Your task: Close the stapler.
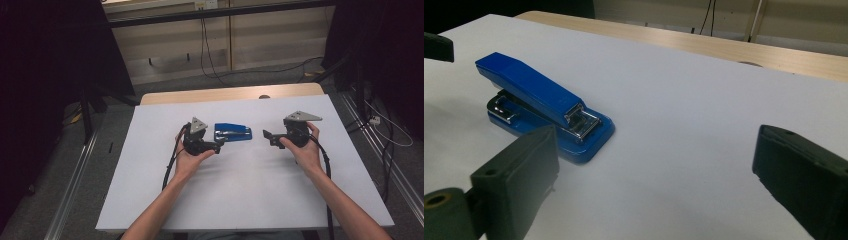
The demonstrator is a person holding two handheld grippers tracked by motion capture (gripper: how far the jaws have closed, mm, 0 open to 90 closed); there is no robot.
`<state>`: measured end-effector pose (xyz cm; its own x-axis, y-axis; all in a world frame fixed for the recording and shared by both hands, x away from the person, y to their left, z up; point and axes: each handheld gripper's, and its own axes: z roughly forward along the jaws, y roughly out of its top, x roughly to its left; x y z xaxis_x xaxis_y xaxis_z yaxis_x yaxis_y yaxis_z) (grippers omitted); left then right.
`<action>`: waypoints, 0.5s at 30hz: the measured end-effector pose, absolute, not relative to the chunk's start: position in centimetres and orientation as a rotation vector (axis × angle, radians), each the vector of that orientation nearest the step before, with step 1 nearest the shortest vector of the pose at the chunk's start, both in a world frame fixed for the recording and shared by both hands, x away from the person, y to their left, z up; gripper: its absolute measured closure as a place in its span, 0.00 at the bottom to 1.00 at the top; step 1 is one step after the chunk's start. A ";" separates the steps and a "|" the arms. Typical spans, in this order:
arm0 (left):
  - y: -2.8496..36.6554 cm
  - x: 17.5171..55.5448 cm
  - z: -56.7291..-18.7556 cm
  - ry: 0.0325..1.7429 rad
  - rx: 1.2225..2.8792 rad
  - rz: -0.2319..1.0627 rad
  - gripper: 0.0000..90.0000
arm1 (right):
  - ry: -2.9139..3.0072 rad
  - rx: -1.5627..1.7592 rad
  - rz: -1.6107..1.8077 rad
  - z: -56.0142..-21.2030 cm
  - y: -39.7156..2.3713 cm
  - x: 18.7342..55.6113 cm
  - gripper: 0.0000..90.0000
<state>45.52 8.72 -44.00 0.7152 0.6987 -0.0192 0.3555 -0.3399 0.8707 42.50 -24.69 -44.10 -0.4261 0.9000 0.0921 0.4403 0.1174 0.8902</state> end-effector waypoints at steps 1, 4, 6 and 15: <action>8.9 45.4 -43.9 0.810 1.958 0.451 0.04 | 1.918 1.290 1.261 -44.0 -24.6 42.4 0.04; 9.6 45.1 -43.7 0.809 1.940 0.450 0.04 | 1.897 1.298 1.283 -43.8 -24.7 42.1 0.03; 10.0 44.9 -43.5 0.816 1.932 0.444 0.04 | 1.885 1.302 1.280 -43.6 -24.8 41.9 0.03; 11.6 43.4 -43.0 0.821 1.902 0.503 0.04 | 1.865 1.293 1.281 -43.3 -25.5 40.0 0.04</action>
<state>43.38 11.62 -43.01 0.6878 0.7259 -0.0037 0.3268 -0.3051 0.8945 39.97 -25.53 -43.27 -0.4020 0.9114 0.0884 0.4095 0.0926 0.9076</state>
